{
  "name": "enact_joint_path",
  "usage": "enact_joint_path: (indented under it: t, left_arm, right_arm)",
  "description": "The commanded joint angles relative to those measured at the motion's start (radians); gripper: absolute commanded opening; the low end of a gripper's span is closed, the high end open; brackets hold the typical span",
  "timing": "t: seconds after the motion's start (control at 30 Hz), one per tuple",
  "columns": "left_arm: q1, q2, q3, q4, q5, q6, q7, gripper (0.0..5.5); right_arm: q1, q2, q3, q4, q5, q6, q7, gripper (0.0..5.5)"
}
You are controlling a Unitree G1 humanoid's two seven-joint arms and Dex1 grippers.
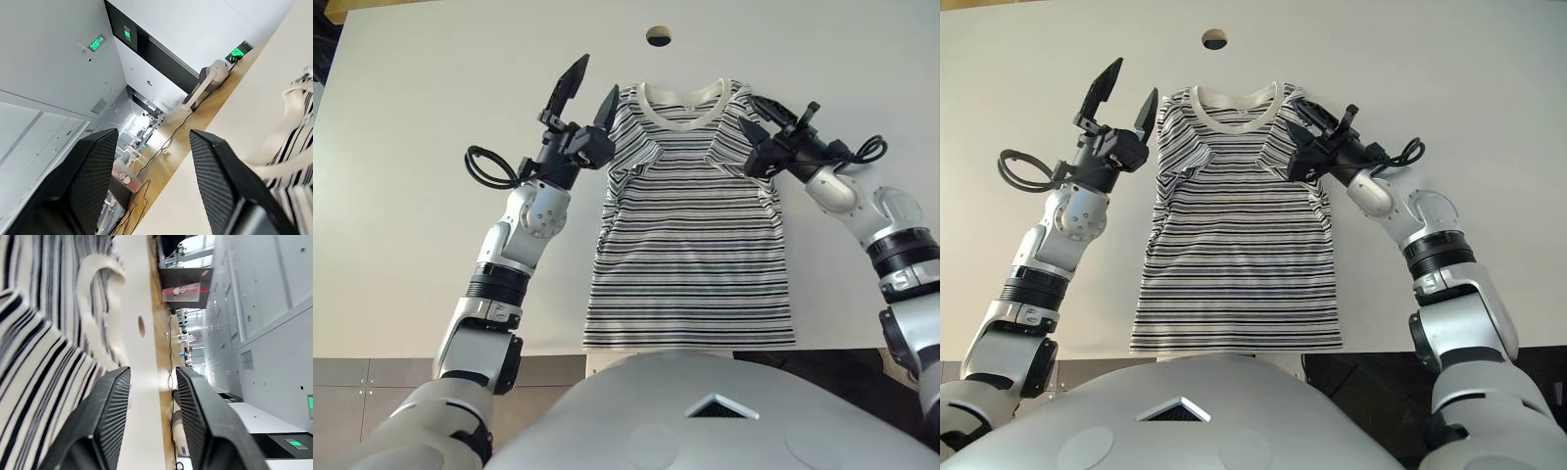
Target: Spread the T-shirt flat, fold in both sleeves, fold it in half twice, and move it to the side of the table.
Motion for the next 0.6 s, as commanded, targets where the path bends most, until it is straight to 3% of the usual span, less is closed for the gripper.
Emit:
enact_joint_path:
  t: [0.03, 0.17, 0.23, 0.33, 0.5, 0.6]
  left_arm:
    - [0.034, 0.121, 0.026, -0.035, 0.012, -0.035, -0.068, 2.71]
    - [0.273, 0.37, 0.064, -0.184, -0.09, -0.139, -0.27, 2.92]
    - [0.414, 0.476, 0.085, -0.234, -0.134, -0.169, -0.353, 3.31]
    - [0.589, 0.605, 0.087, -0.282, -0.152, -0.195, -0.476, 3.31]
    - [0.639, 0.676, 0.083, -0.388, -0.181, -0.218, -0.607, 3.31]
    - [0.642, 0.697, 0.064, -0.433, -0.205, -0.229, -0.683, 2.82]
  right_arm:
    - [0.159, -0.112, -0.1, -0.203, 0.142, -0.033, 0.091, 2.4]
    - [0.577, -0.343, -0.289, -0.566, 0.422, -0.032, 0.269, 2.86]
    - [0.767, -0.424, -0.369, -0.683, 0.414, -0.006, 0.337, 2.86]
    - [1.026, -0.524, -0.508, -0.762, 0.318, 0.045, 0.462, 2.86]
    - [1.13, -0.59, -0.606, -0.824, 0.191, 0.074, 0.606, 2.86]
    - [1.143, -0.603, -0.617, -0.906, 0.217, 0.077, 0.695, 2.86]
